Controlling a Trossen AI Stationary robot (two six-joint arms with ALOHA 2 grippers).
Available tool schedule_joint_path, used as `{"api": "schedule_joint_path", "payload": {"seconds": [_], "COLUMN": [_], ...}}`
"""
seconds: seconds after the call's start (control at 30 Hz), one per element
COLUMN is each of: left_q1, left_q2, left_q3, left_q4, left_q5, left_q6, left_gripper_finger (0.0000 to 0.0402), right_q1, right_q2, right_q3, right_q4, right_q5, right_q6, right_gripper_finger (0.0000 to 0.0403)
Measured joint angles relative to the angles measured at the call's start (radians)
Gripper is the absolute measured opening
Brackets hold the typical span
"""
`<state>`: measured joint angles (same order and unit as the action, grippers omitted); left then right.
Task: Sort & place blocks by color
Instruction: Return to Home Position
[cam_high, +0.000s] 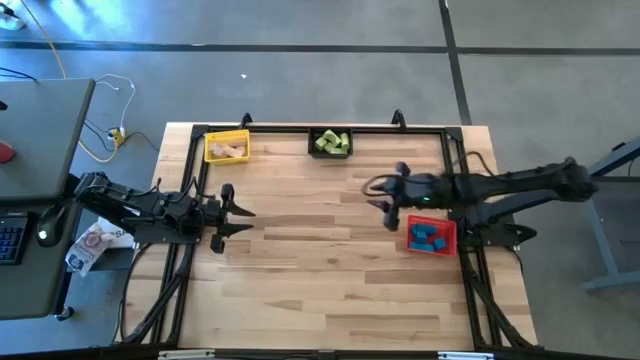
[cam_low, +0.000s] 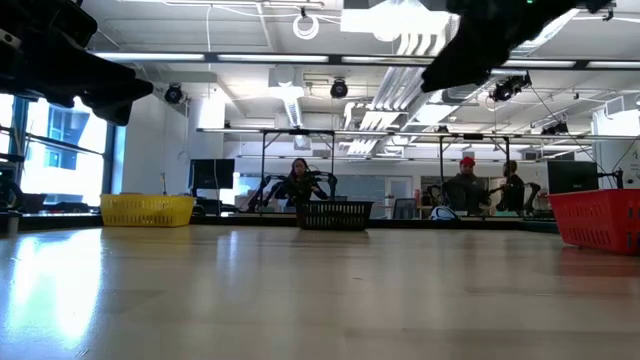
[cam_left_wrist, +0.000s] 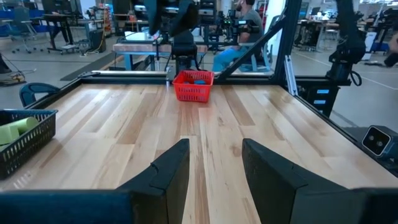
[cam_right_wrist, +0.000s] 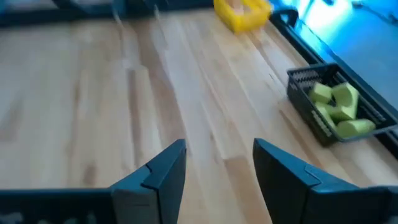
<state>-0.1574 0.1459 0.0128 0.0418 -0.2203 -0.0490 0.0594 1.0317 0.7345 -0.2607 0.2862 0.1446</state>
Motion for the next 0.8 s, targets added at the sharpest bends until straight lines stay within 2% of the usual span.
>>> {"api": "schedule_joint_path", "payload": {"seconds": [0.33, 0.63, 0.8], "left_q1": [0.0, 0.0, 0.0], "left_q2": [0.0, 0.0, 0.0], "left_q3": [0.0, 0.0, 0.0], "left_q4": [0.0, 0.0, 0.0], "left_q5": [0.0, 0.0, 0.0], "left_q6": [0.0, 0.0, 0.0], "left_gripper_finger": [0.0135, 0.0135, 0.0136], "right_q1": [0.103, 0.148, 0.154], "right_q2": [-0.332, -0.473, -0.541], "right_q3": [-0.326, -0.472, -0.583], "right_q4": [0.313, 0.416, 0.593], "right_q5": [-0.003, -0.005, -0.006], "right_q6": [0.008, -0.01, -0.059], "right_gripper_finger": [0.0172, 0.0172, 0.0172]}}
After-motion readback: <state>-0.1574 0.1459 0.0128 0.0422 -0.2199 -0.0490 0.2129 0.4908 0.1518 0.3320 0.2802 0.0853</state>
